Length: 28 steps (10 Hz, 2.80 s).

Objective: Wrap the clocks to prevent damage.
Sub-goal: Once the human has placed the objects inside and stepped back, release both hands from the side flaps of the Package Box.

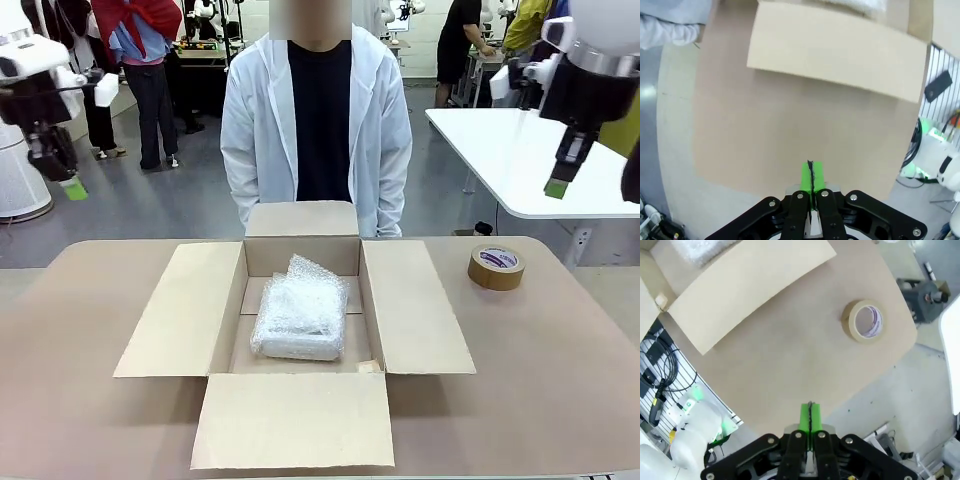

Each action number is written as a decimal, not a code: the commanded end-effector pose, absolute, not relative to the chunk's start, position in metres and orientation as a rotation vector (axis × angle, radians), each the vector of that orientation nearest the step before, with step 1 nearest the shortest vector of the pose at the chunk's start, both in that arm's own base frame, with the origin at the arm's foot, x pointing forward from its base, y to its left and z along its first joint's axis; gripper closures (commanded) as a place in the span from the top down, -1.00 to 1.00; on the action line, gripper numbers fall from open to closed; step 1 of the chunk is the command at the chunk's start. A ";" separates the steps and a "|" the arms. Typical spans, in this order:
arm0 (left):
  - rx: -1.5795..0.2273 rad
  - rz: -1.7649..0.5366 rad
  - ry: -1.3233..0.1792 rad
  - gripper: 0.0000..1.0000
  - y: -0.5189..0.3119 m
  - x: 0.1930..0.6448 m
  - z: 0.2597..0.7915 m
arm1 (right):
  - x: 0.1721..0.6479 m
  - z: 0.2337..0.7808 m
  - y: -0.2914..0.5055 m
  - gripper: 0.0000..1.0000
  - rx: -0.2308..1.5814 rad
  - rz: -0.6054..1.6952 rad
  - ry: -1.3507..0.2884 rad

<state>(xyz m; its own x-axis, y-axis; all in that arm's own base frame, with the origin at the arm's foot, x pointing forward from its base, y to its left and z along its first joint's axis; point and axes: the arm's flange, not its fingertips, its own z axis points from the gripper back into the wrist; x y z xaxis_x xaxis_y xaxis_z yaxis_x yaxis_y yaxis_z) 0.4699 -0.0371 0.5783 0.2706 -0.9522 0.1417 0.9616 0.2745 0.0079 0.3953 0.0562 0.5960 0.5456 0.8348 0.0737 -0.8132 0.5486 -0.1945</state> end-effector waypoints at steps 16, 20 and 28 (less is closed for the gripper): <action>-0.708 -1.379 -0.571 -0.99 0.083 0.445 0.519 | 0.416 0.528 -0.115 -0.98 0.795 1.222 -0.557; -0.754 -1.264 -0.432 -0.99 0.085 0.439 0.489 | 0.399 0.513 -0.097 -0.98 0.659 1.299 -0.583; -0.740 -1.254 -0.423 -0.99 0.075 0.444 0.488 | 0.396 0.521 -0.087 -0.98 0.582 1.341 -0.562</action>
